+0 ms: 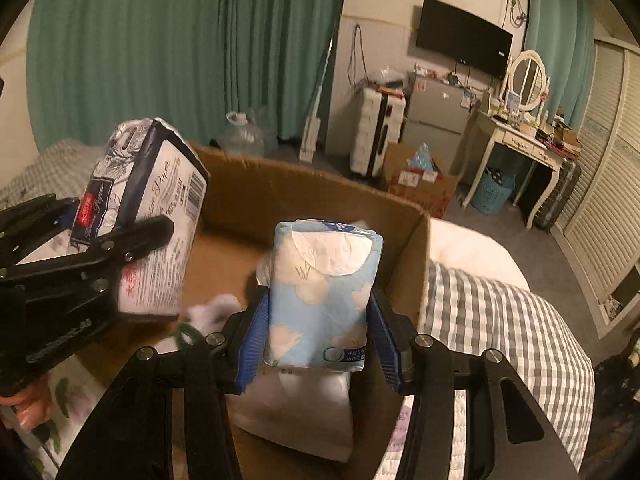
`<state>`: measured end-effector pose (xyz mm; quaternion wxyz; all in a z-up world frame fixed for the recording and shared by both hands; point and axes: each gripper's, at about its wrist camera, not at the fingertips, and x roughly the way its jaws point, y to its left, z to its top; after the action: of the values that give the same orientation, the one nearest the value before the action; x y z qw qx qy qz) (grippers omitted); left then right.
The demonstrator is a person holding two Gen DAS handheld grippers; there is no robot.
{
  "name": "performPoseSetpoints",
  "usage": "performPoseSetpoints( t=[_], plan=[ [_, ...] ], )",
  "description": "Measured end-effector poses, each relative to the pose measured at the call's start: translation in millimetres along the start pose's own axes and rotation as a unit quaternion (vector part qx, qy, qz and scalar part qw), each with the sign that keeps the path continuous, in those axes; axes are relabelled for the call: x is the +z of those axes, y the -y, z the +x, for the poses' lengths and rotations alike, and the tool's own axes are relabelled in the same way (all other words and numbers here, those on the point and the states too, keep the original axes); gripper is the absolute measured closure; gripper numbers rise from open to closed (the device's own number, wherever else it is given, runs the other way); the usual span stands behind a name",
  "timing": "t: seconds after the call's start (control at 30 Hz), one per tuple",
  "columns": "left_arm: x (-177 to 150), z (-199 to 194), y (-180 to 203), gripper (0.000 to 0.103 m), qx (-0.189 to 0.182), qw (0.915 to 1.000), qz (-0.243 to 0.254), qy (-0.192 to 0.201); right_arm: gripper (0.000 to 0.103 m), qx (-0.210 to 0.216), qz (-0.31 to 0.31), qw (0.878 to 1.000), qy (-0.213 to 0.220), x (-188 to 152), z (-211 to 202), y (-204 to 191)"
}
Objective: Organize soft objects
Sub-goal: 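Open both grippers to drop the two tissue packs into the box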
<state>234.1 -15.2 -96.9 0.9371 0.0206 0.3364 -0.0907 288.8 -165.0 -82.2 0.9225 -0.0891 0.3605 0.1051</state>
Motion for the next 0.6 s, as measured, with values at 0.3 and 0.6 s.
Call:
performPoseSetpoints(
  t=[0.3,0.6],
  plan=[
    [0.8,3.5,9.7,0.055,0.016,0.9997,0.016,-0.007,0.053,-0.007,-0.031,0.999,-0.038,-12.9,17.1,-11.1],
    [8.9,-6.9,6.4,0.026,0.009,0.9997,0.006,0.020,0.036,-0.020,-0.037,0.999,-0.020,-12.7,-0.4,-16.8]
  ],
)
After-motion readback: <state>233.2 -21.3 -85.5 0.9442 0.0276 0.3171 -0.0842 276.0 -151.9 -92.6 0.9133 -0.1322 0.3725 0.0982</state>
